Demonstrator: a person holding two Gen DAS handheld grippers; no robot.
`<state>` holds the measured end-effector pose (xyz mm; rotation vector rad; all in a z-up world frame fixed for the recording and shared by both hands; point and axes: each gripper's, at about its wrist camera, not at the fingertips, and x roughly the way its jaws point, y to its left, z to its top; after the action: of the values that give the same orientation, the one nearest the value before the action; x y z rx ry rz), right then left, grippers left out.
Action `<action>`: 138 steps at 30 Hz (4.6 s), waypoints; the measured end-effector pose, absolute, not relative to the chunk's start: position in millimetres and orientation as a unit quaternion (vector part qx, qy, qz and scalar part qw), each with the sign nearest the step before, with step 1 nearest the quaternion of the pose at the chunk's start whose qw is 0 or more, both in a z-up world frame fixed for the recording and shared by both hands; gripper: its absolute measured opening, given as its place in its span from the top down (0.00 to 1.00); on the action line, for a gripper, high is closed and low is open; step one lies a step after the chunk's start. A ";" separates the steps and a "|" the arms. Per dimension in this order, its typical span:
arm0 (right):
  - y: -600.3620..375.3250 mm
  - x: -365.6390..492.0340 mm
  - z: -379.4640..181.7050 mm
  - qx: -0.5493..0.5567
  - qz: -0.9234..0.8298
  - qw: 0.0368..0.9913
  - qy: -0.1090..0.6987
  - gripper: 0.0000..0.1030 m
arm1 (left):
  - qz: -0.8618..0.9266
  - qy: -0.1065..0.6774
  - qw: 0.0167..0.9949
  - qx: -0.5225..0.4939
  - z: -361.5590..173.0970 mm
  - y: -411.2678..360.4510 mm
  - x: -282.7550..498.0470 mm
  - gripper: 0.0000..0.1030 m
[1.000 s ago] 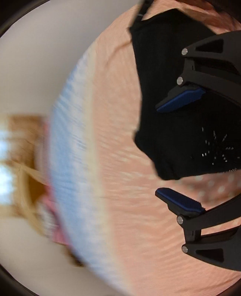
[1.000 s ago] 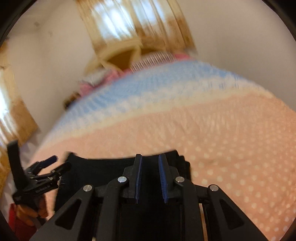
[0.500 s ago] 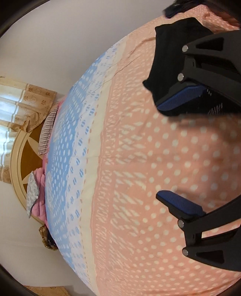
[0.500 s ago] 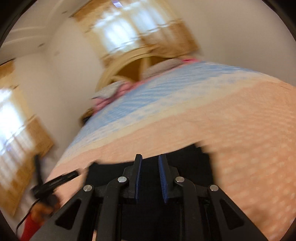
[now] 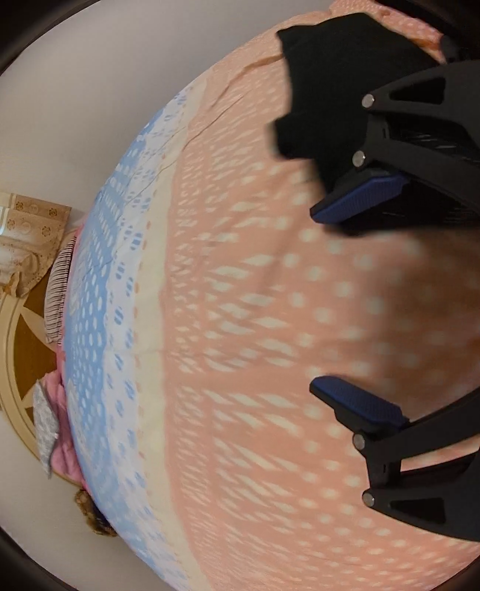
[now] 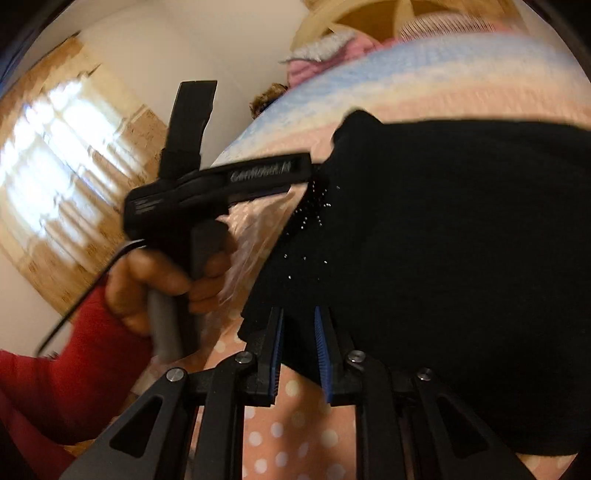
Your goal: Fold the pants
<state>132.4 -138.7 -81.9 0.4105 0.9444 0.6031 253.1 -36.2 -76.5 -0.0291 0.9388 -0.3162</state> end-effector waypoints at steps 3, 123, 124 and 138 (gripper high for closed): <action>-141.9 133.0 -84.8 0.199 0.292 0.822 0.447 0.88 | -0.150 0.445 0.883 0.013 -73.1 -51.9 279.5 0.16; -352.0 55.7 -60.9 0.288 -0.082 0.893 0.337 0.35 | -0.150 0.438 0.886 -0.013 -62.5 -60.7 146.3 0.04; -351.5 55.3 -60.9 0.287 -0.082 0.894 0.334 0.35 | -0.151 0.440 0.885 -0.014 -63.3 -61.8 146.8 0.04; -311.7 59.8 -63.8 0.208 -0.064 0.912 0.348 0.34 | -0.163 0.465 0.868 -0.059 -75.1 -62.8 149.3 0.03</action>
<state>59.8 -311.7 -63.8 0.4277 0.7172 -0.1326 149.3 -62.8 -75.1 -0.1236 0.9727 -0.3417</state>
